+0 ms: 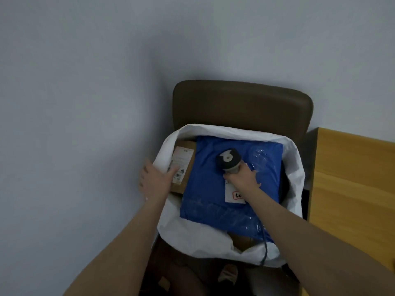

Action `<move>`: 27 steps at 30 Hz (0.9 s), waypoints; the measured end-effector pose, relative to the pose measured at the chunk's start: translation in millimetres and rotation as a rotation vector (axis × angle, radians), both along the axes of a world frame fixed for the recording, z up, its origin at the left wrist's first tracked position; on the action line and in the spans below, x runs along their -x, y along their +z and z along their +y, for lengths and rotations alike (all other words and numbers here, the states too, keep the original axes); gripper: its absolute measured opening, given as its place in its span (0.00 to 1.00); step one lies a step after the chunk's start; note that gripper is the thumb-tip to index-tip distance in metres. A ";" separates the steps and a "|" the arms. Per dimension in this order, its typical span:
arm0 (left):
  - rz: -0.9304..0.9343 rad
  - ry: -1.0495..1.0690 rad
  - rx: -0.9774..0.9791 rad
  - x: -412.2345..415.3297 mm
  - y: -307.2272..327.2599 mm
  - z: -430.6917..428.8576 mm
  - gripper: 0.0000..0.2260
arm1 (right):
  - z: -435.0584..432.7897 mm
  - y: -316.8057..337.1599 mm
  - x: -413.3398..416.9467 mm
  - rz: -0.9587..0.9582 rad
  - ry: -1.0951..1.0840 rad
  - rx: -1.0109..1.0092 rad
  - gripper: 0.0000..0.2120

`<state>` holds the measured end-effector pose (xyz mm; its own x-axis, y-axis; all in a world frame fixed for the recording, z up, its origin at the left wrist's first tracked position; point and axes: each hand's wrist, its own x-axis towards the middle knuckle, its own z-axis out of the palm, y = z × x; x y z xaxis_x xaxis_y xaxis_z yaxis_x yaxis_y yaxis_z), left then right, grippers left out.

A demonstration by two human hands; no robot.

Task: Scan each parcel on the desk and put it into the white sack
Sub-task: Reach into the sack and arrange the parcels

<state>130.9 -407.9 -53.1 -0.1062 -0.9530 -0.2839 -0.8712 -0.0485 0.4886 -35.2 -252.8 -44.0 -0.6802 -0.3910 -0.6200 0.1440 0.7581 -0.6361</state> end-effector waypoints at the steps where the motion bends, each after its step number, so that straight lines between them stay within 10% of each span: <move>1: 0.009 0.094 -0.060 -18.7 -8.0 17.6 0.48 | 3.6 2.0 -4.8 0.011 -0.009 -0.007 0.21; 7: 0.342 0.457 -0.510 -61.8 -49.5 88.1 0.29 | 34.3 -30.2 -25.3 0.032 0.020 0.056 0.14; 17: 0.683 0.465 -0.224 -37.3 13.8 73.9 0.13 | 113.3 18.0 -59.4 0.012 0.024 0.095 0.06; 27: 0.589 0.526 -0.305 -53.3 6.2 159.9 0.30 | 187.2 22.7 -64.3 -0.117 -0.224 0.118 0.17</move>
<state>184.1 -248.0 -46.8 0.1186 -0.8101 -0.5742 -0.3048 -0.5801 0.7554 29.1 -65.6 -21.3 -0.6842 -0.3134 -0.6585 0.3771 0.6208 -0.6873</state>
